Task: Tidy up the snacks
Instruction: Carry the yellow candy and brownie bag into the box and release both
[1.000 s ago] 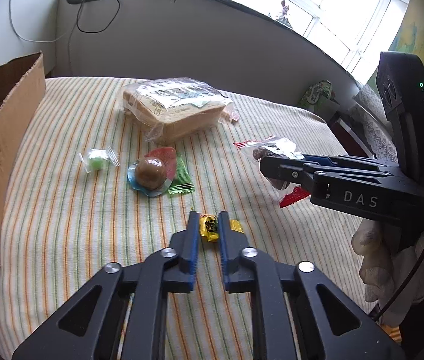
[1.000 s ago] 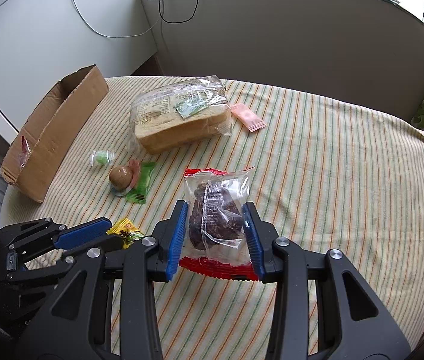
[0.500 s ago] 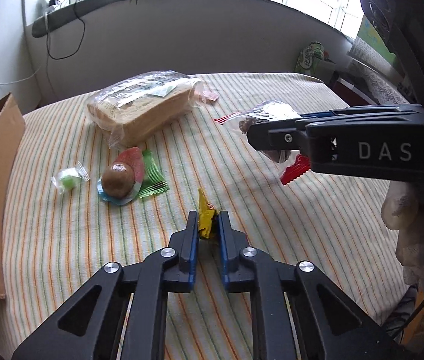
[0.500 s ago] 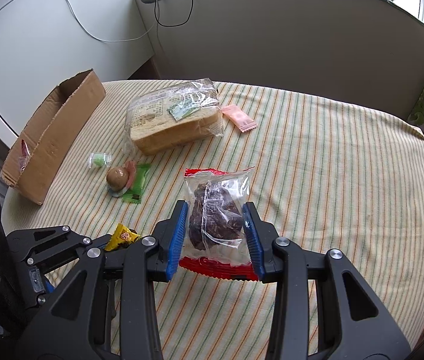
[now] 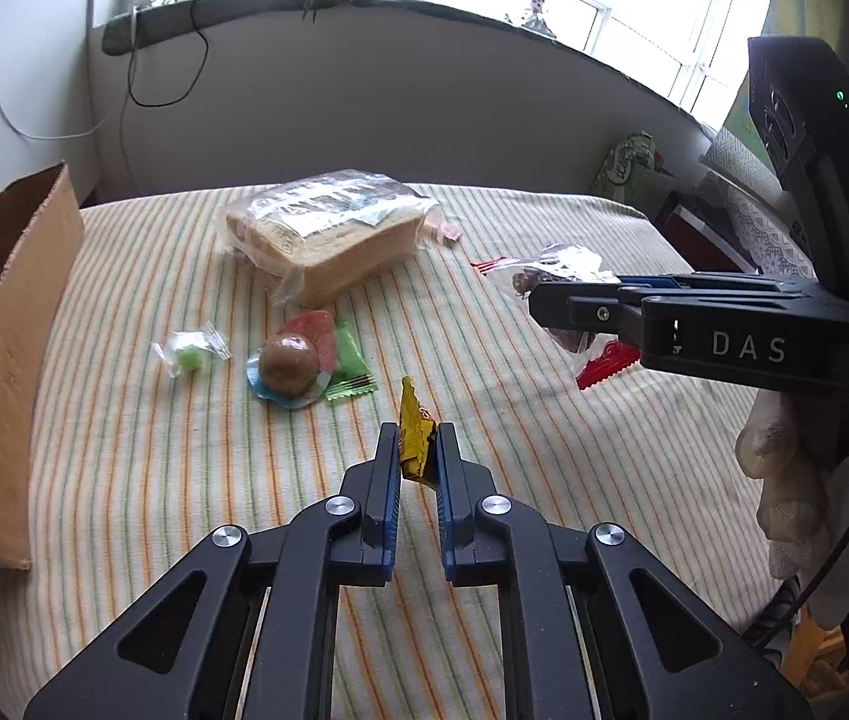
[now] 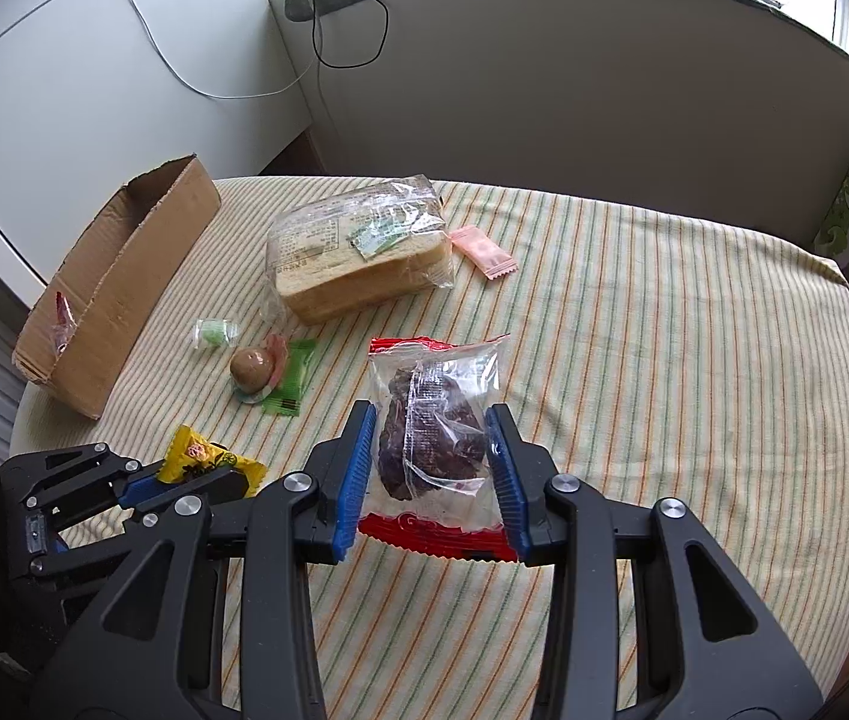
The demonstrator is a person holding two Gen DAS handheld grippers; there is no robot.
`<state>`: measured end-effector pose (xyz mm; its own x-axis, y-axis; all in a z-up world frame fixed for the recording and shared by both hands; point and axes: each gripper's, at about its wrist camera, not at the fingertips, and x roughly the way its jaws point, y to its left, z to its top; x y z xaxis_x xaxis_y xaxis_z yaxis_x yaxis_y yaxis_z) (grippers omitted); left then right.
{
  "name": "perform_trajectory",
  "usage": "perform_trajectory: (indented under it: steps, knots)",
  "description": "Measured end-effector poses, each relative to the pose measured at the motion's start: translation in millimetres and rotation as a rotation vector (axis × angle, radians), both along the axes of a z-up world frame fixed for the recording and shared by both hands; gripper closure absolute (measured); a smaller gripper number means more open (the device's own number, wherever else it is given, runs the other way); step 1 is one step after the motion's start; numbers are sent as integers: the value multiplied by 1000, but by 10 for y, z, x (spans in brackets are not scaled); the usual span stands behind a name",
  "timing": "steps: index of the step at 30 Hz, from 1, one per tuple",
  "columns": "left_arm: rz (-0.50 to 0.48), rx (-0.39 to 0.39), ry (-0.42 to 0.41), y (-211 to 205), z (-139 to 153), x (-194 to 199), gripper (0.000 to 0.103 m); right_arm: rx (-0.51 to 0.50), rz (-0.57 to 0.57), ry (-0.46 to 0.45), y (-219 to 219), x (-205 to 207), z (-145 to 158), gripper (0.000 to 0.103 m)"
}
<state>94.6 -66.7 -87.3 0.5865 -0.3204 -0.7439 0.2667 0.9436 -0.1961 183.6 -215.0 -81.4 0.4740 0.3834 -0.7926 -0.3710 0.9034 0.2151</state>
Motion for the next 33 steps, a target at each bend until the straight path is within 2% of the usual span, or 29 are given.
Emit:
perform_trajectory:
  steps: [10,19,26,33]
  knots:
    - [55,-40,-73,370,339,-66,94,10,58,-48,367,-112,295,64]
    - [128,-112,-119,940,576,-152,94,25,131,-82,851,-167,524,64]
    - [210,-141,-138,1439,661,-193,94,26,199,-99,1269,-179,592,64]
    - [286,-126,-144,1878,659,-239,94,24,252,-107,1676,-130,623,64]
